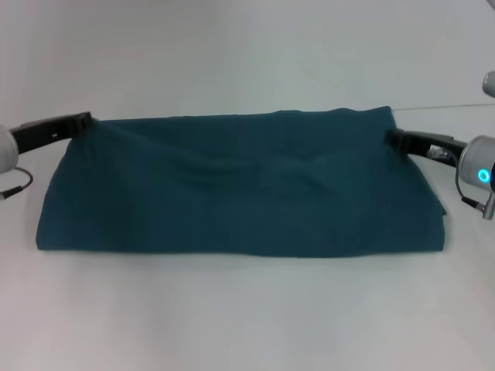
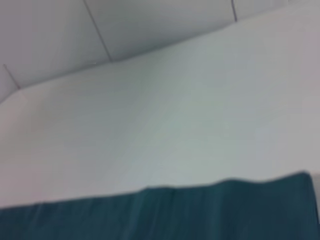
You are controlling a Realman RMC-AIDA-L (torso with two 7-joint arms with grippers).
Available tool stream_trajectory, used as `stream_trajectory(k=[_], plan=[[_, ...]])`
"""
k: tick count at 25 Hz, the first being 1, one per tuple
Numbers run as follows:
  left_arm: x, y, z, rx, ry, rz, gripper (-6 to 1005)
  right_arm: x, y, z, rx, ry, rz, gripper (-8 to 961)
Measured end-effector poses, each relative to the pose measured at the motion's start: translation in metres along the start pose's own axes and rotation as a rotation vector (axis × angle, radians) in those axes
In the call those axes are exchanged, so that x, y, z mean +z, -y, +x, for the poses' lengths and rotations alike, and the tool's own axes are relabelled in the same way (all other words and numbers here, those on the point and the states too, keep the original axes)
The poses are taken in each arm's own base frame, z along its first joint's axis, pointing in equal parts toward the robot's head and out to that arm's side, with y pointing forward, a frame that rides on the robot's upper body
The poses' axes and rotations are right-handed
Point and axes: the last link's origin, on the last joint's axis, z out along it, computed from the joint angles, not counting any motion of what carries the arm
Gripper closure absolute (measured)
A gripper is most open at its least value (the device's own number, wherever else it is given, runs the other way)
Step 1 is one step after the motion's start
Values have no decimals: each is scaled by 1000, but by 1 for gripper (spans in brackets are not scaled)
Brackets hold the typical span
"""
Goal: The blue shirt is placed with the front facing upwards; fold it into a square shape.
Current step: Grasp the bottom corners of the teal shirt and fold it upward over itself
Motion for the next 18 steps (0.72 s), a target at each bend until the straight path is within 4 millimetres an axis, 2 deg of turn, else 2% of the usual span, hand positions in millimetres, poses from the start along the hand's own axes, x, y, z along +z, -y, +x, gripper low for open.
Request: stream_trajectory(k=[12, 18], plan=[[10, -5, 35, 19, -114, 54, 996, 4, 0, -27, 21, 139, 37, 947], [14, -6, 38, 39, -123, 88, 990, 9, -5, -36, 5, 159, 39, 946]])
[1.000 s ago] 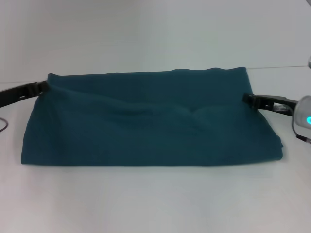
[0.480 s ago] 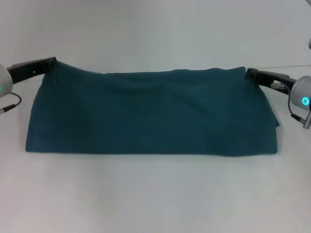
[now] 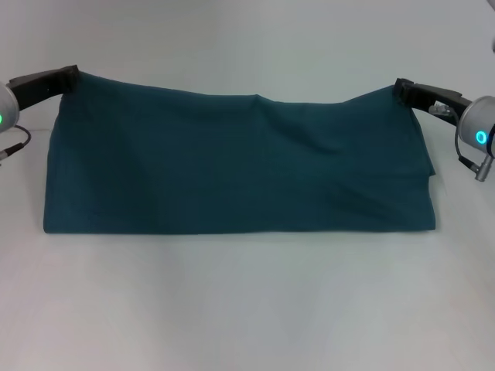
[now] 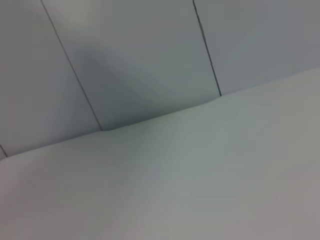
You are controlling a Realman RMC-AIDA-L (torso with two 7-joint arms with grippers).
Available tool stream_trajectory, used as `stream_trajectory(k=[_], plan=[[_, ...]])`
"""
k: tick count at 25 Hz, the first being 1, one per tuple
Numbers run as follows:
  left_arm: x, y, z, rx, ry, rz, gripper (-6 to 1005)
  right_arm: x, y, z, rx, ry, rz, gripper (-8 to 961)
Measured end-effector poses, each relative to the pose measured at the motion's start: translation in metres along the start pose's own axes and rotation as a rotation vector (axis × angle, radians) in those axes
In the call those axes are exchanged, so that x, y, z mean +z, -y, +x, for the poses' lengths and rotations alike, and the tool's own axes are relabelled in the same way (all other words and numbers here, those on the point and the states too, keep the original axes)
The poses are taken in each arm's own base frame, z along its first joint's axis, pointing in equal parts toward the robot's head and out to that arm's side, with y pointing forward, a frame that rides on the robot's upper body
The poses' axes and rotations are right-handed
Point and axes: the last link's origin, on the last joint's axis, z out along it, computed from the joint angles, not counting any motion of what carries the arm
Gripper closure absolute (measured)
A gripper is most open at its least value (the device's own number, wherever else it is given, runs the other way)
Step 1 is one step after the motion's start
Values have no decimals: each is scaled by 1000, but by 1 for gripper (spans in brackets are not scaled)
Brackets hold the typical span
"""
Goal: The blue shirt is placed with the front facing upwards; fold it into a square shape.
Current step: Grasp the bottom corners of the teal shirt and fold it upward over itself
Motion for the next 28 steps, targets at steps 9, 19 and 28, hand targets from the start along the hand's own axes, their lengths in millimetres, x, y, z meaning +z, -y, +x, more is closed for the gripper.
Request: stream_trajectory(k=[9, 19, 28], plan=[[2, -1, 1, -6, -37, 16, 969, 4, -4, -5, -16, 25, 9, 946], [4, 0, -2, -1, -34, 36, 945, 5, -4, -6, -27, 27, 13, 933], [9, -11, -19, 63, -32, 65, 924, 7, -3, -3, -62, 18, 45, 844]])
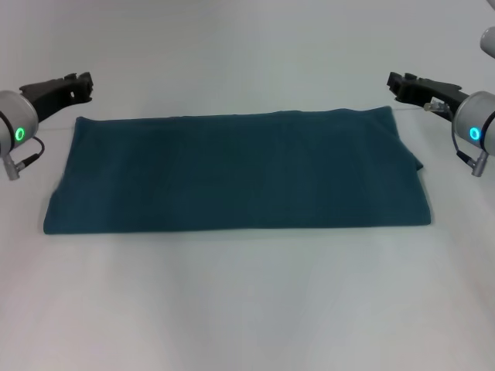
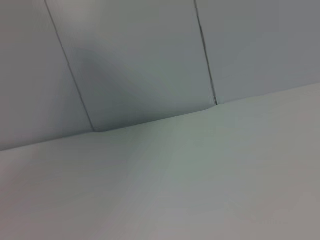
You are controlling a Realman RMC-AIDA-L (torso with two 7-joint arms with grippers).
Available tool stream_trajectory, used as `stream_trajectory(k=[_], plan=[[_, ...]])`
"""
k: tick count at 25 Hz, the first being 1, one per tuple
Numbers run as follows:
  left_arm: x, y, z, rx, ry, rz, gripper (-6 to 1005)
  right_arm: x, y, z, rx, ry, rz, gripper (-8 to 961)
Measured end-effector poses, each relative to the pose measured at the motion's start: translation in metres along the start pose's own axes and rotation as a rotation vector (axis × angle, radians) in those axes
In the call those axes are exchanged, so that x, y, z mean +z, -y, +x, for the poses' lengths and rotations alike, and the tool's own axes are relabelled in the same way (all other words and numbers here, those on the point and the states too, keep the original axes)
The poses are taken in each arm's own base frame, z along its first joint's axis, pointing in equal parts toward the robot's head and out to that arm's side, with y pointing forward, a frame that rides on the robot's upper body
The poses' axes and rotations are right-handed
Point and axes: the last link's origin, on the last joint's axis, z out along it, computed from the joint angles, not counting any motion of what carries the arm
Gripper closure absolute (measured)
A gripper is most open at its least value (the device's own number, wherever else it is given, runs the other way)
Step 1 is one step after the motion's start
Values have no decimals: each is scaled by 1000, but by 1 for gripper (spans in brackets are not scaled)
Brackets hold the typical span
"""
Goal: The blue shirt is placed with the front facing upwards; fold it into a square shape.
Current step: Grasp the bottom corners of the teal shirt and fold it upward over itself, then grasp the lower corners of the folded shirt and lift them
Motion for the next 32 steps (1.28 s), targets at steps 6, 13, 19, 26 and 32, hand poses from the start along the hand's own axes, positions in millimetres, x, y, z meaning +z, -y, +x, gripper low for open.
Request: stream_trajectory(k=[6, 13, 19, 26, 32], plan=[[-4, 11, -6, -67, -15, 52, 682, -1, 6, -4, 5, 35, 31, 545], [-14, 23, -13, -98, -23, 35, 435, -13, 16, 1, -9, 52, 6, 226], [-23, 29, -20, -110, -16, -3, 281, -32, 30, 14, 10, 55, -36, 160], [-30, 27, -31, -107, 27, -60, 277, -51, 49, 24, 52, 8, -69, 109], [-41, 33, -41, -121, 82, -72, 275, -69, 60, 21, 123, -76, -141, 116]])
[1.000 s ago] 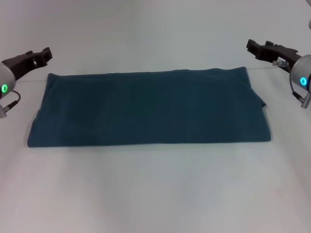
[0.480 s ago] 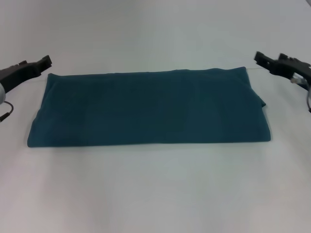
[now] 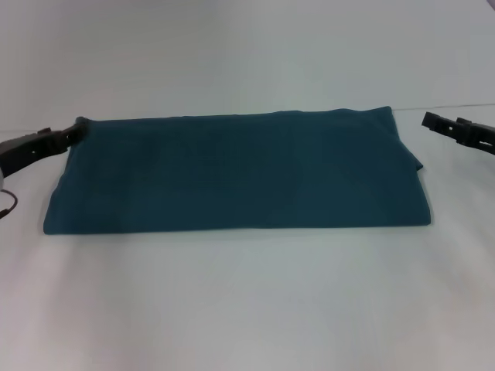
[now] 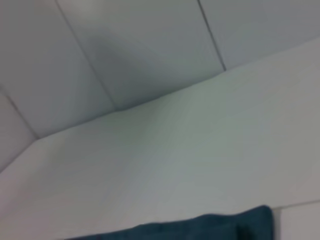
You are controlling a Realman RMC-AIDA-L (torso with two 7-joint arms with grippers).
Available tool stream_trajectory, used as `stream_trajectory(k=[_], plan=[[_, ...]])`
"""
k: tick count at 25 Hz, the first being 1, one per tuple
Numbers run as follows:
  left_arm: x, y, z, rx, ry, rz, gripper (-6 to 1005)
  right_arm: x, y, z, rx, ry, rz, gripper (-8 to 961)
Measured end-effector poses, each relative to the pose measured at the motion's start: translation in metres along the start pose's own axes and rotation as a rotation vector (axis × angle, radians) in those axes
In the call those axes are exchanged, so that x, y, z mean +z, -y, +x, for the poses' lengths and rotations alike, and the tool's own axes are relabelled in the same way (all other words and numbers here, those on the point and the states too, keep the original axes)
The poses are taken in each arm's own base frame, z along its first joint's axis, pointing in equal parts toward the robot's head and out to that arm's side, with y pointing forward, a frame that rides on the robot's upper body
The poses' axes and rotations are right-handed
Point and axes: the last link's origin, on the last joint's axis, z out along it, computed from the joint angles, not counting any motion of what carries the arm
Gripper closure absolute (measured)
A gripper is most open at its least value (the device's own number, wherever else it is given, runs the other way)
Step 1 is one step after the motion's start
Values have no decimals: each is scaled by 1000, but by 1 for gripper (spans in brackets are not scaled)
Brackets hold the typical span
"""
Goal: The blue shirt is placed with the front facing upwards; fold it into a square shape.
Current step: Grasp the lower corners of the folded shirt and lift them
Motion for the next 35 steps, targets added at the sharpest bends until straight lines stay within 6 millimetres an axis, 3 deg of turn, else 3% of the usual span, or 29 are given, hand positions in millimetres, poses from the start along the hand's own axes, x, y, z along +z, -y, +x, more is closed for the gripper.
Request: stream_trajectory(k=[17, 25, 35], plan=[[-28, 21, -28, -11, 147, 27, 275, -41, 6, -8, 189, -248, -127, 122], [-31, 23, -32, -8, 152, 33, 274, -39, 7, 6, 201, -381, -83, 125], [-32, 25, -30, -3, 148, 38, 275, -29, 3, 20, 197, -387, -53, 128]])
